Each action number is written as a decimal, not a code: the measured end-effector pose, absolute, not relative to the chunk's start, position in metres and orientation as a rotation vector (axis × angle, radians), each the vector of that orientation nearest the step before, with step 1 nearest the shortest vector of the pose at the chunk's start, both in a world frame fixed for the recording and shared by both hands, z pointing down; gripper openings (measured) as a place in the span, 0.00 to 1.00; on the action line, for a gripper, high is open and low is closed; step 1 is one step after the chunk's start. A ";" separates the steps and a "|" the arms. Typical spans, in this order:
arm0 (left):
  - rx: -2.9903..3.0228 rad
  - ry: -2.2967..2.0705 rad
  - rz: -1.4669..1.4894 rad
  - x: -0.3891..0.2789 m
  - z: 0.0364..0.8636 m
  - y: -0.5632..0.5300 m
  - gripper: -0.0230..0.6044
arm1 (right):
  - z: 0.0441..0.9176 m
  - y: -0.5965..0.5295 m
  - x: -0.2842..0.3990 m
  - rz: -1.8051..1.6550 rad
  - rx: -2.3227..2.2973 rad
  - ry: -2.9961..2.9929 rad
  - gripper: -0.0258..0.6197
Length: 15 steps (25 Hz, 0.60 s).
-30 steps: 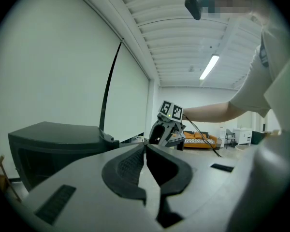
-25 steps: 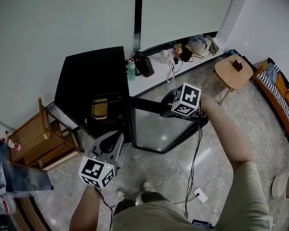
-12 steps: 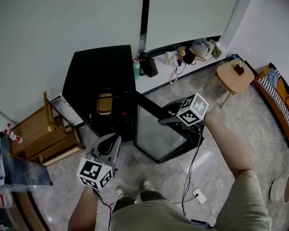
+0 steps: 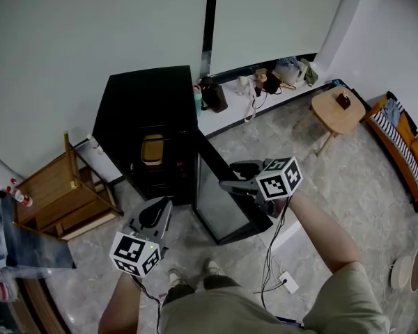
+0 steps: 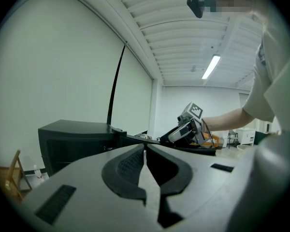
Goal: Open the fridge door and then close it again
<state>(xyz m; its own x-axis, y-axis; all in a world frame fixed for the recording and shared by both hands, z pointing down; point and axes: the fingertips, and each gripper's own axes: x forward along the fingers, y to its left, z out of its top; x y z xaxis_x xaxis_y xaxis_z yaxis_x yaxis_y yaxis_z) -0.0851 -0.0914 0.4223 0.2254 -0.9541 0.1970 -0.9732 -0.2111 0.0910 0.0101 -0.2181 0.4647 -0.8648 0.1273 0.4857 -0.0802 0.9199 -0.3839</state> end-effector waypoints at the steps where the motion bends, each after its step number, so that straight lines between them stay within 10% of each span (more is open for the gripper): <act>1: 2.298 -1.839 0.142 -0.086 0.422 -0.089 0.06 | 0.460 -0.213 0.010 0.574 -0.031 -2.590 0.45; 15: 2.251 -1.863 0.121 -0.100 0.425 -0.063 0.06 | 0.426 -0.176 0.004 0.993 0.099 -2.881 0.44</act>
<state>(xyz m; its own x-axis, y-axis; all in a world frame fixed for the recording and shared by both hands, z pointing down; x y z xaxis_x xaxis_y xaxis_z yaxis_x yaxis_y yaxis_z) -0.1001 -0.0635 0.4254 0.1946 -0.9602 0.2004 -0.9781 -0.1744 0.1139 0.0041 -0.1761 0.4264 -0.9936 -0.0313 0.1083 -0.0914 0.7862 -0.6112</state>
